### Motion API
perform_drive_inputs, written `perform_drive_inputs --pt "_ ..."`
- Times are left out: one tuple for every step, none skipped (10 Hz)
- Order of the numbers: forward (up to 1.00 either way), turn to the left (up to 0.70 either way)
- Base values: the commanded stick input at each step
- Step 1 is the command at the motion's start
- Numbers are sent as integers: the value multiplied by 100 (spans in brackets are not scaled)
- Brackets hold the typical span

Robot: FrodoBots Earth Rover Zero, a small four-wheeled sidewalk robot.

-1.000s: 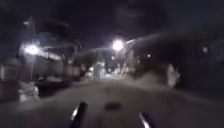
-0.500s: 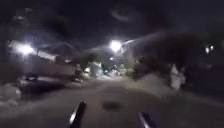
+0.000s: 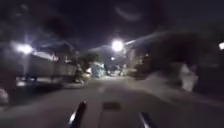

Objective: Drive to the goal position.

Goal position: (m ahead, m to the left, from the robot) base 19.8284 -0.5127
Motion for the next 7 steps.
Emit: perform_drive_inputs --pt "100 -39" --pt "100 -9" --pt "100 -13" --pt "100 -31" --pt "100 -4" --pt "100 -28" --pt "100 -8"
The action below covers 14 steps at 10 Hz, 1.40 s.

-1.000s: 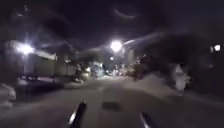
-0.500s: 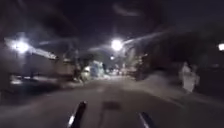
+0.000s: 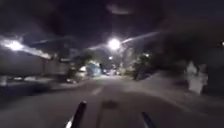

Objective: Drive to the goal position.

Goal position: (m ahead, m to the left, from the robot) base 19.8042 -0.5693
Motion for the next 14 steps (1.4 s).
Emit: perform_drive_inputs --pt "100 -31" --pt "100 1" --pt "100 1" --pt "100 1" --pt "100 1" --pt "100 1" --pt "100 1" --pt "100 1" --pt "100 1" --pt "100 1" --pt "100 1" --pt "100 1" --pt "100 1" --pt "100 -39"
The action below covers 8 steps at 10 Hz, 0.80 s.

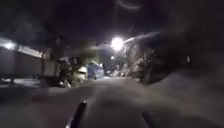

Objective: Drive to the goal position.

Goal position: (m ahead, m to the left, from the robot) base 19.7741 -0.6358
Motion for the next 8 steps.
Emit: perform_drive_inputs --pt "100 -39" --pt "100 -39" --pt "100 -39" --pt "100 -39" --pt "100 -39" --pt "100 -39" --pt "100 -39" --pt "100 -33"
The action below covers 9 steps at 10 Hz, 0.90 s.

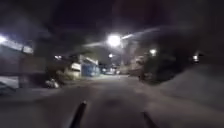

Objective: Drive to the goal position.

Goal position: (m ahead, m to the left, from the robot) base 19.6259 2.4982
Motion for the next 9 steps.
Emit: perform_drive_inputs --pt "100 -4" --pt "100 1" --pt "100 1" --pt "100 1" --pt "100 1" --pt "100 1" --pt "100 1" --pt "100 1" --pt "100 1"
